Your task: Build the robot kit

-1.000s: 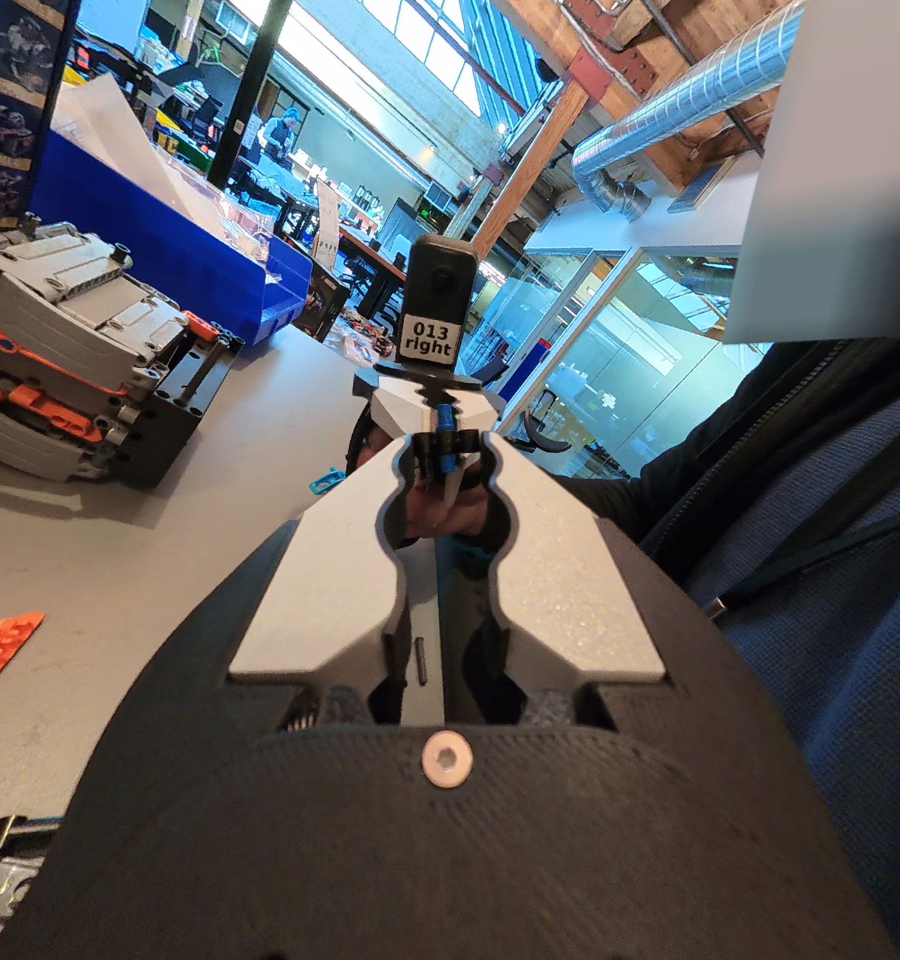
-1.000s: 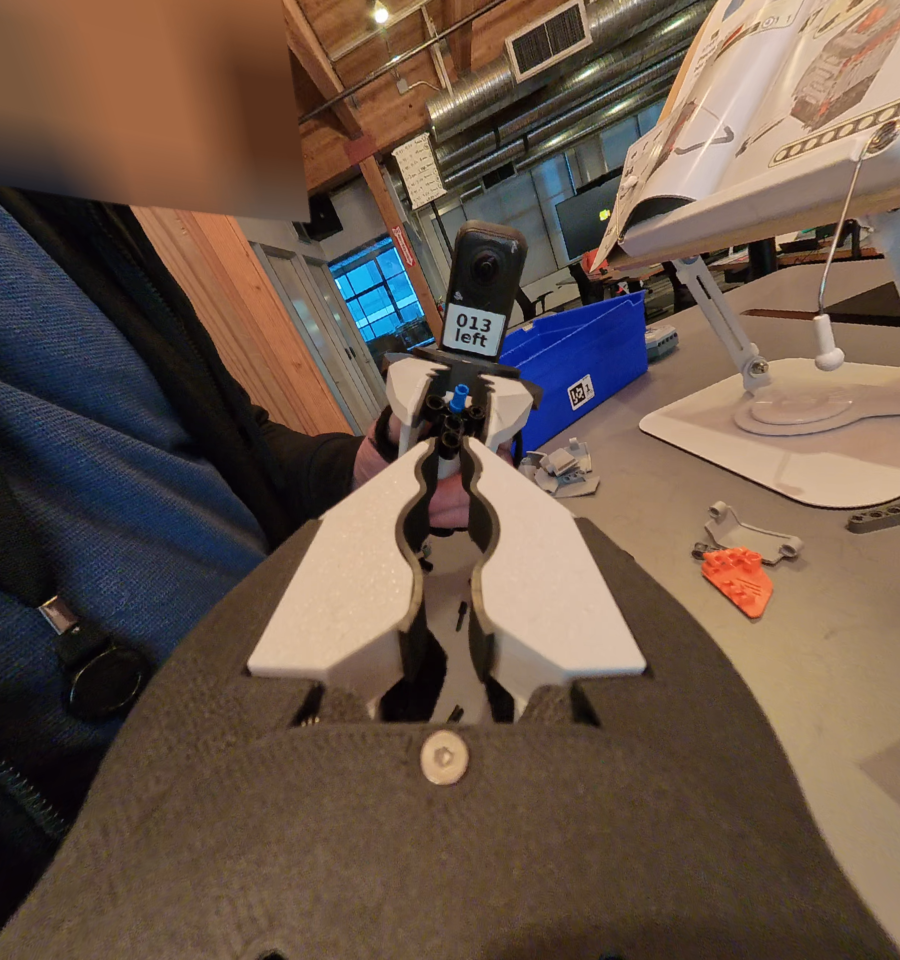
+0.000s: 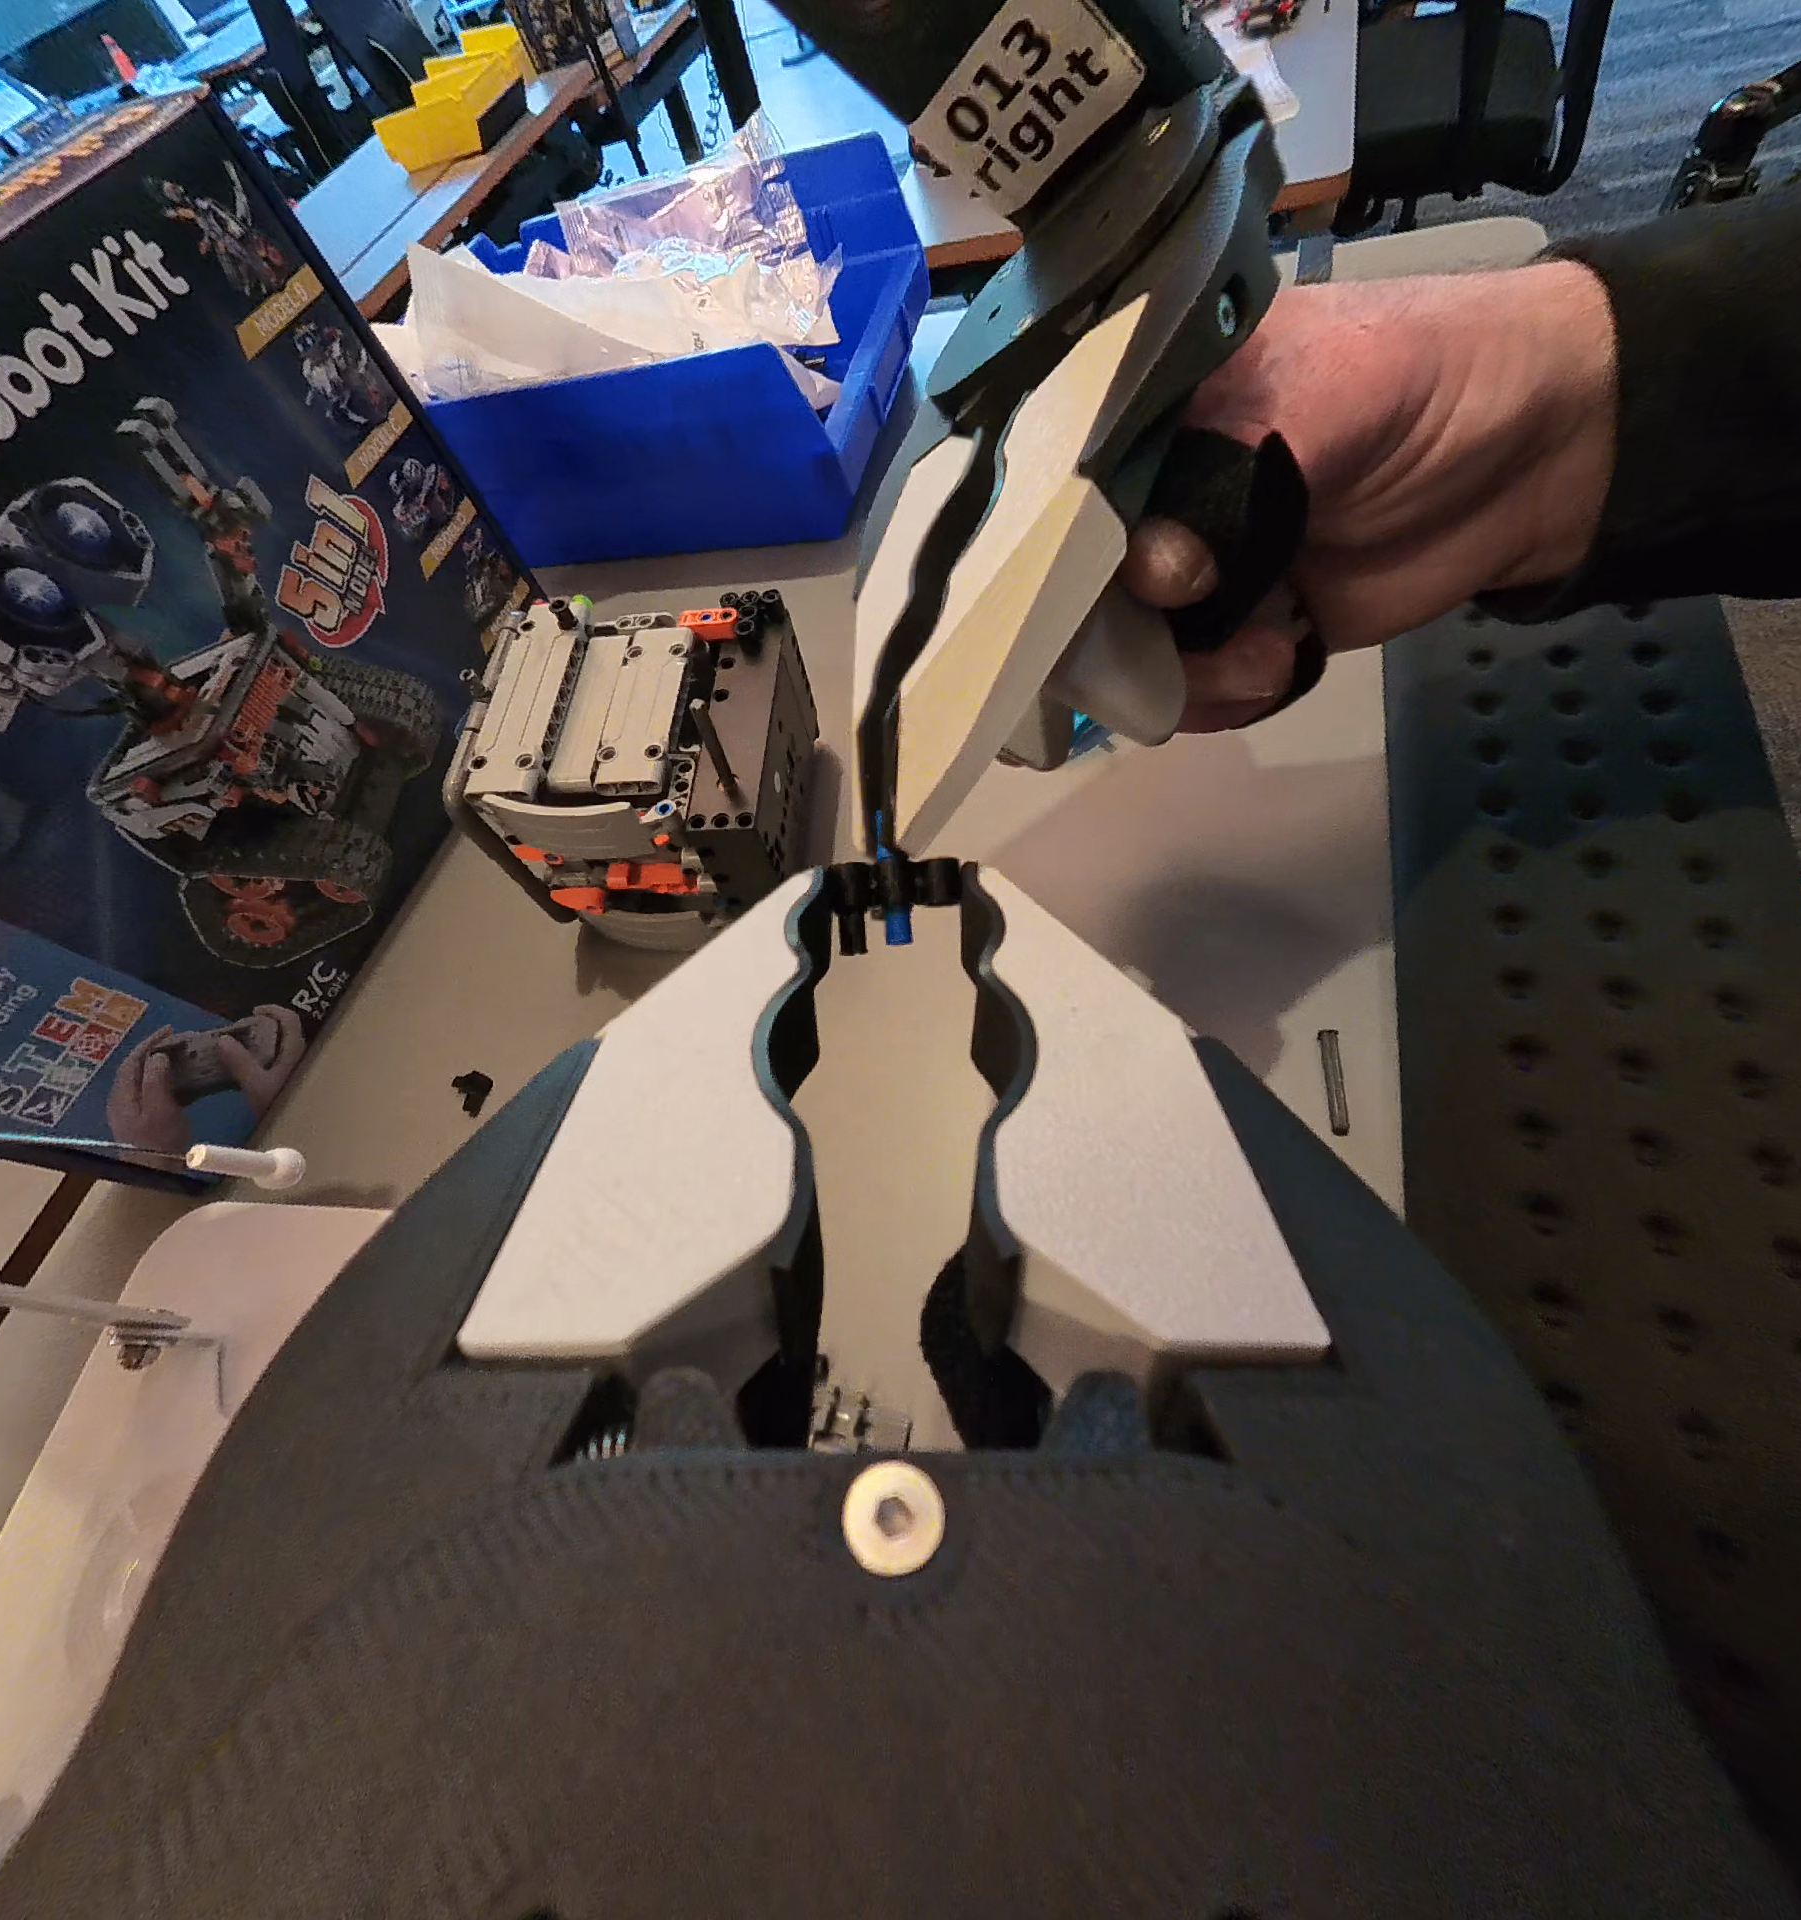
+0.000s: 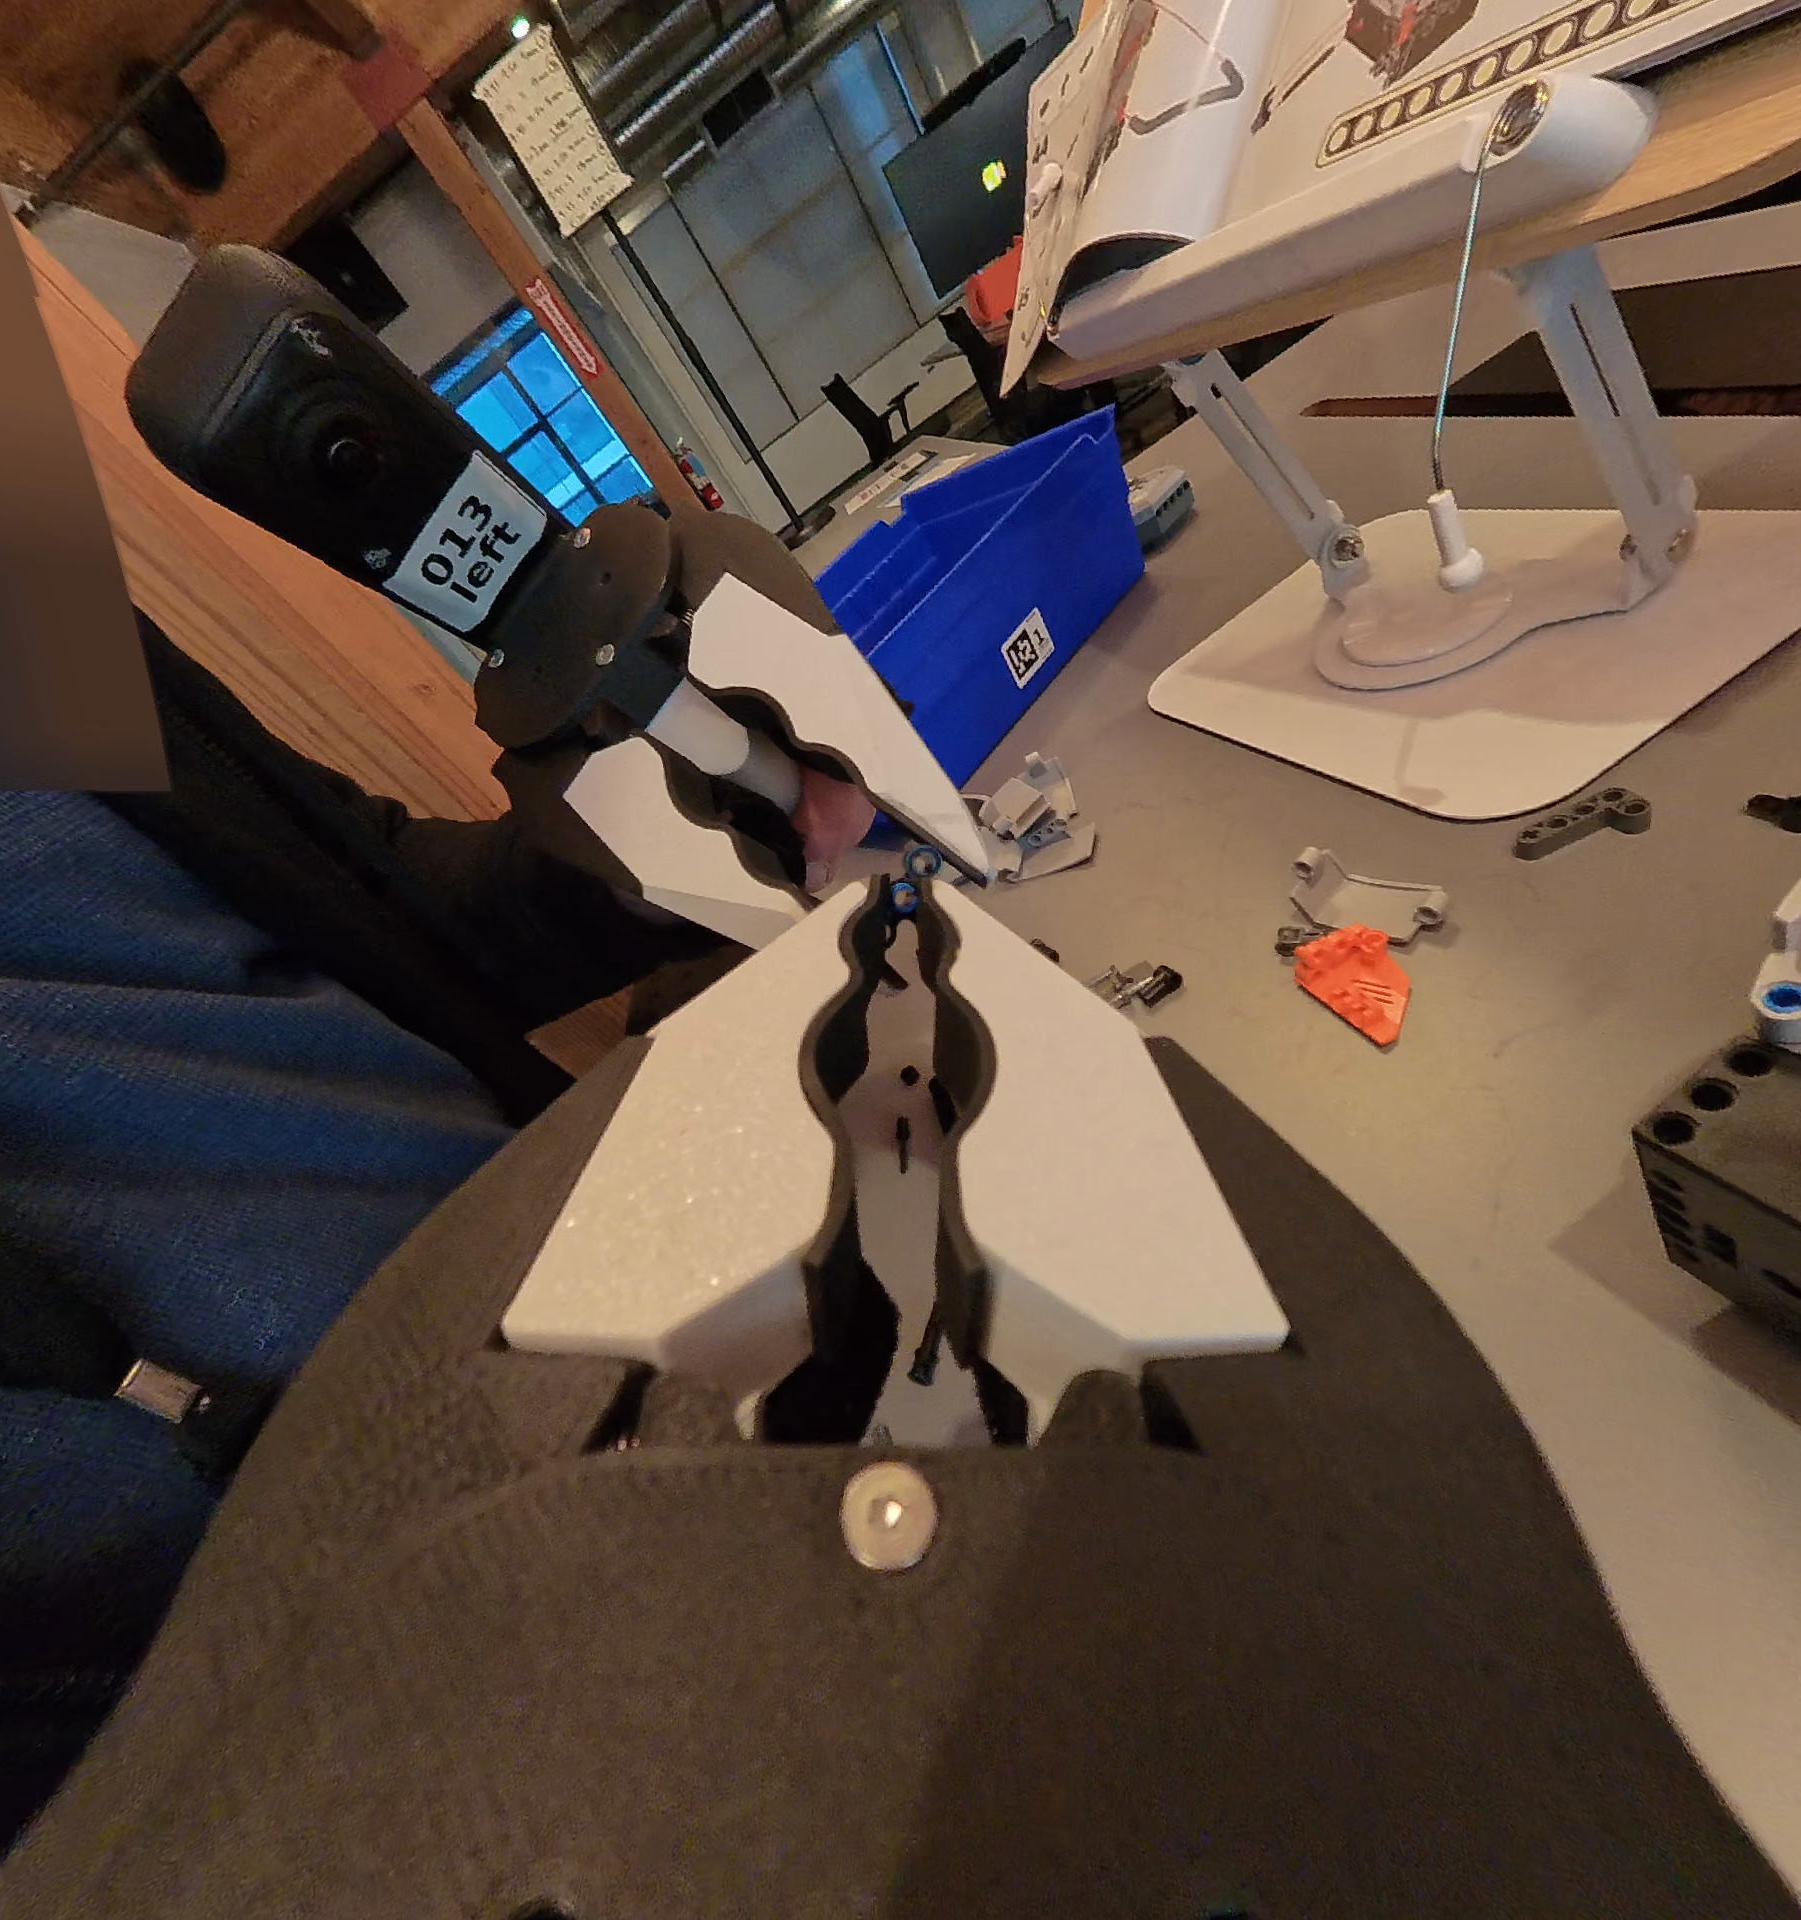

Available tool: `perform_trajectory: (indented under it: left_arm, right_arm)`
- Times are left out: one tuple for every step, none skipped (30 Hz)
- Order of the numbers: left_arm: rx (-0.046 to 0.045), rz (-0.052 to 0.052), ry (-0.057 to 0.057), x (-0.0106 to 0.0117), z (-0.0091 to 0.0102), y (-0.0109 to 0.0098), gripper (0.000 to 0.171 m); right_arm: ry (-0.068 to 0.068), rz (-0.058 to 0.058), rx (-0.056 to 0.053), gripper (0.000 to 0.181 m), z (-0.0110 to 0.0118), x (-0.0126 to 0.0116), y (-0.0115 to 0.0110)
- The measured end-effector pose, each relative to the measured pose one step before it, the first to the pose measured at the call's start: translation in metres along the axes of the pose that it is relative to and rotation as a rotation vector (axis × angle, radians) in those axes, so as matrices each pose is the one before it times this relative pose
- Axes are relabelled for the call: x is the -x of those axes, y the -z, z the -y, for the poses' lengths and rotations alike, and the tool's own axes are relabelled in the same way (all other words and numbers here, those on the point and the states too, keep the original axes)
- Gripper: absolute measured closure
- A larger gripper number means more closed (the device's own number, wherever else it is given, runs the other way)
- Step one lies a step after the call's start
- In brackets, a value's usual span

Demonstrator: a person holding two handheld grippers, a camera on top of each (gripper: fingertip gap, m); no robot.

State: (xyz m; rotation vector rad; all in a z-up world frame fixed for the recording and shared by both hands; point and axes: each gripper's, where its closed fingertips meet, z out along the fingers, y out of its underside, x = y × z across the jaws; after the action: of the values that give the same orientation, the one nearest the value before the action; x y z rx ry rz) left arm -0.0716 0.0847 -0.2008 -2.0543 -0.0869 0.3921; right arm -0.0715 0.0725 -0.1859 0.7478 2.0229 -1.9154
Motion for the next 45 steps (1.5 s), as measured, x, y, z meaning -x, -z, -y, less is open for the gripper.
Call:
perform_trajectory:
  left_arm:
    - [-0.00443,-0.0011,0.0008,-0.00029,0.00023,-0.0004,0.149]
    - [-0.00286,0.0038,-0.0015,0.00017,-0.00012,-0.0005,0.149]
    - [-0.00526,0.0045,-0.0049,-0.00007,0.0,-0.00039,0.149]
    - [-0.00669,0.0055,-0.0009,0.00042,0.00027,-0.0005,0.149]
    - [-0.00109,0.0052,0.0035,0.00083,-0.00047,-0.00041,0.149]
    - [0.00666,0.0053,0.0009,0.00098,-0.00169,-0.00052,0.149]
    - [0.00881,0.0116,-0.0036,0.00142,-0.0022,-0.00063,0.149]
    - [0.00248,0.0127,-0.0037,0.00138,-0.00098,-0.00023,0.149]
    - [0.00086,0.0091,-0.0017,0.00095,-0.00033,-0.00017,0.148]
    - [0.00298,0.003,-0.0016,0.00004,-0.00039,-0.00047,0.147]
    - [0.00476,0.0047,-0.0052,0.00022,-0.00023,-0.00047,0.146]
    - [0.00109,0.0138,-0.0098,0.00135,0.00044,0.00001,0.146]
    - [0.00218,0.0026,-0.0106,-0.00022,0.00031,-0.00036,0.146]
    - [0.0112,-0.0046,-0.0058,-0.0011,-0.00093,-0.00097,0.147]
    - [0.01189,0.0047,-0.0081,-0.00006,-0.00164,-0.00119,0.147]
    - [0.01237,-0.002,-0.0072,-0.00109,-0.00222,-0.00126,0.147]
    - [0.01829,-0.0107,0.0006,-0.00202,-0.00369,-0.00171,0.147]
    - [0.01821,-0.0112,0.0073,-0.00198,-0.00442,-0.00198,0.147]
    - [0.00682,-0.008,0.0062,-0.00186,-0.00332,-0.00167,0.149]
    - [0.00582,-0.009,0.0062,-0.00201,-0.00353,-0.00176,0.149]
    - [0.01099,-0.0114,0.0091,-0.00177,-0.00415,-0.00196,0.149]
    - [0.0066,-0.0146,0.0124,-0.00207,-0.00405,-0.00217,0.149]
    - [-0.0031,-0.0107,0.0124,-0.00117,-0.00294,-0.00147,0.149]
    - [0.00091,-0.0126,0.0122,-0.00088,-0.00344,-0.00127,0.149]
    - [0.01816,-0.0185,0.0129,-0.00136,-0.00624,-0.00209,0.149]
    - [0.01743,-0.0104,0.0105,-0.00026,-0.0071,-0.00238,0.149]
    - [0.01159,-0.0168,0.0119,-0.00157,-0.00625,-0.00212,0.149]
    - [0.02089,-0.0317,0.0184,-0.00346,-0.00717,-0.00279,0.149]
    - [0.02937,-0.0296,0.0144,-0.00333,-0.00805,-0.00358,0.149]
    - [0.01847,-0.0193,-0.0012,-0.00276,-0.00643,-0.00343,0.149]
    - [0.02404,-0.0092,0.0015,-0.00118,-0.00669,-0.00363,0.149]
    - [0.03237,-0.0105,0.008,-0.00099,-0.00726,-0.00369,0.149]
    - [0.01694,-0.0146,0.0025,-0.00216,-0.00449,-0.00277,0.149]
    - [0.00862,-0.0192,0.0032,-0.00294,-0.00279,-0.00215,0.149]
    - [0.00952,-0.007,0.0032,-0.00103,-0.00254,-0.00164,0.149]
    - [0.01033,-0.006,0.0034,-0.00055,-0.0029,-0.0015,0.149]
    - [0.01042,-0.0119,0.0062,-0.00104,-0.00312,-0.00157,0.149]
    - [0.01213,-0.0059,0.0027,-0.00039,-0.00325,-0.00112,0.149]
    - [0.012,0.0019,0.0002,0.00084,-0.00323,-0.00071,0.149]
    - [0.00605,-0.0061,0.004,-0.00035,-0.00243,-0.00032,0.149]
    - [0.00686,-0.0103,0.0054,-0.00082,-0.00259,-0.00022,0.149]
    - [0.00698,-0.0025,0.0025,-0.00006,-0.00282,0.0001,0.149]
    - [-0.00532,-0.0031,0.0042,-0.00044,-0.00086,0.00111,0.149]
    - [-0.00191,-0.0052,0.0051,-0.00043,-0.00105,0.00113,0.149]
    - [0.0018,-0.0027,0.0002,-0.00001,-0.00122,0.00109,0.149]
  right_arm:
    - [0.0022,-0.0064,0.0012,0.179,0.0,-0.00002,0.00029]
    - [0.0045,-0.0102,0.0021,0.18,0.00005,0.00002,0.0002]
    - [0.014,-0.017,0.0022,0.18,0.00034,-0.00007,0.00006]
    - [0.0262,-0.0285,0.0014,0.18,0.00046,-0.00054,-0.00004]
    - [0.0303,-0.0348,0.0047,0.18,-0.00001,-0.00086,-0.00064]
    - [0.0323,-0.0403,0.0115,0.18,-0.00081,-0.00155,-0.00078]
    - [0.0352,-0.042,0.0117,0.18,-0.00036,-0.00154,-0.00033]
    - [0.0326,-0.0367,0.006,0.18,0.00087,-0.00095,0.00015]
    - [0.0289,-0.0344,0.0084,0.18,0.00056,-0.00094,0.00021]
    - [0.0293,-0.0326,0.0131,0.18,0.0,-0.00098,0.00009]
    - [0.0299,-0.0286,0.0184,0.18,-0.00076,-0.00075,-0.00029]
    - [0.0291,-0.0285,0.0272,0.18,-0.00205,-0.00116,-0.00067]
    - [0.0252,-0.0275,0.0309,0.179,-0.00275,-0.00149,-0.00086]
    - [0.0247,-0.0204,0.0284,0.179,-0.00244,-0.00055,-0.00082]
    - [0.0251,-0.0178,0.0247,0.179,-0.00184,-0.00008,-0.00081]
    - [0.0176,-0.0203,0.0275,0.179,-0.00273,-0.00102,-0.00097]
    - [0.0106,-0.0087,0.0283,0.179,-0.00358,0.00001,-0.00147]
    - [0.0038,0.009,0.0176,0.179,-0.00288,0.0022,-0.00175]
    - [-0.0058,0.0101,0.0104,0.179,-0.00255,0.00182,-0.00204]
    - [-0.0067,0.0025,0.013,0.179,-0.00348,0.00052,-0.00222]
    - [-0.0026,0.0004,0.0157,0.179,-0.00421,0.00018,-0.0026]
    - [-0.0004,0.0005,0.0106,0.179,-0.00364,0.00006,-0.00228]
    - [-0.0061,0.0026,-0.0015,0.179,-0.00233,0.00006,-0.00201]
    - [-0.0194,0.0086,-0.0086,0.179,-0.00172,-0.00017,-0.00168]
    - [-0.0258,0.0109,-0.0063,0.175,-0.0019,-0.00082,-0.00076]
    - [-0.0186,0.0052,-0.0004,0.174,-0.00242,-0.00185,0.00043]
    - [-0.0083,-0.0027,0.0045,0.174,-0.00342,-0.00302,0.00122]
    - [-0.0083,-0.0031,0.0142,0.174,-0.00522,-0.00321,0.00094]
    - [-0.0134,0.0037,0.0201,0.174,-0.00636,-0.00231,0.00047]
    - [-0.0127,0.0111,0.0143,0.176,-0.00561,-0.00063,0.00034]
    - [-0.0084,0.0129,0.0097,0.177,-0.00476,0.00045,0.00026]
    - [-0.0037,0.0115,0.0119,0.179,-0.00466,0.0013,-0.00014]
    - [0.0017,0.0159,0.0181,0.179,-0.0052,0.0029,-0.0007]
    - [0.005,0.0186,0.02,0.179,-0.00493,0.00411,-0.0012]
    - [0.0039,0.0184,0.0192,0.177,-0.00461,0.00469,-0.00141]
    - [0.0043,0.0239,0.02,0.176,-0.0046,0.00584,-0.00201]
    - [0.0062,0.0243,0.0214,0.175,-0.00469,0.00654,-0.00255]
    - [0.0069,0.0174,0.0211,0.175,-0.00466,0.00583,-0.00321]
    - [0.0076,0.0105,0.0184,0.175,-0.00409,0.00464,-0.00341]
    - [0.0093,0.0051,0.013,0.175,-0.00322,0.00373,-0.00322]
    - [0.0091,0.0038,0.0043,0.175,-0.00162,0.00317,-0.00267]
    - [0.0034,0.0071,-0.0022,0.176,-0.00025,0.00307,-0.00214]
    - [-0.0019,0.0077,-0.0028,0.176,0.00045,0.00252,-0.00187]
    - [-0.0002,0.0034,0.0001,0.176,0.00023,0.00154,-0.00166]
    - [0.0037,-0.0016,0.0034,0.175,-0.00017,0.00047,-0.00145]
